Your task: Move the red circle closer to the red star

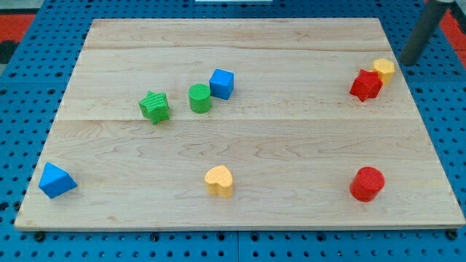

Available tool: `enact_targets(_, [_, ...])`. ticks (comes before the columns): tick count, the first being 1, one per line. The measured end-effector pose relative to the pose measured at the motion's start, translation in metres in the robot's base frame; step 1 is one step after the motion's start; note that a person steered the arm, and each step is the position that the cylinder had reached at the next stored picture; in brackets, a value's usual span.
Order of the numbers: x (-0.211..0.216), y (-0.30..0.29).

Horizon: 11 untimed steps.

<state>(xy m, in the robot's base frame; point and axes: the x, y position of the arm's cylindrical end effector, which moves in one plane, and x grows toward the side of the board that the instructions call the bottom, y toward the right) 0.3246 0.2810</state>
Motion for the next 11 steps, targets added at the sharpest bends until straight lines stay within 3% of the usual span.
enact_targets(1, [0.036,-0.044])
enact_targets(2, [0.045,-0.094])
enact_targets(3, [0.073,0.002])
enact_targets(4, [0.195,0.014])
enact_targets(5, [0.255,-0.056])
enact_targets(6, [0.236,-0.073])
enact_targets(7, [0.244,-0.063])
enact_targets(8, [0.276,-0.092])
enact_targets(10, [0.190,-0.097])
enact_targets(11, [0.182,-0.085])
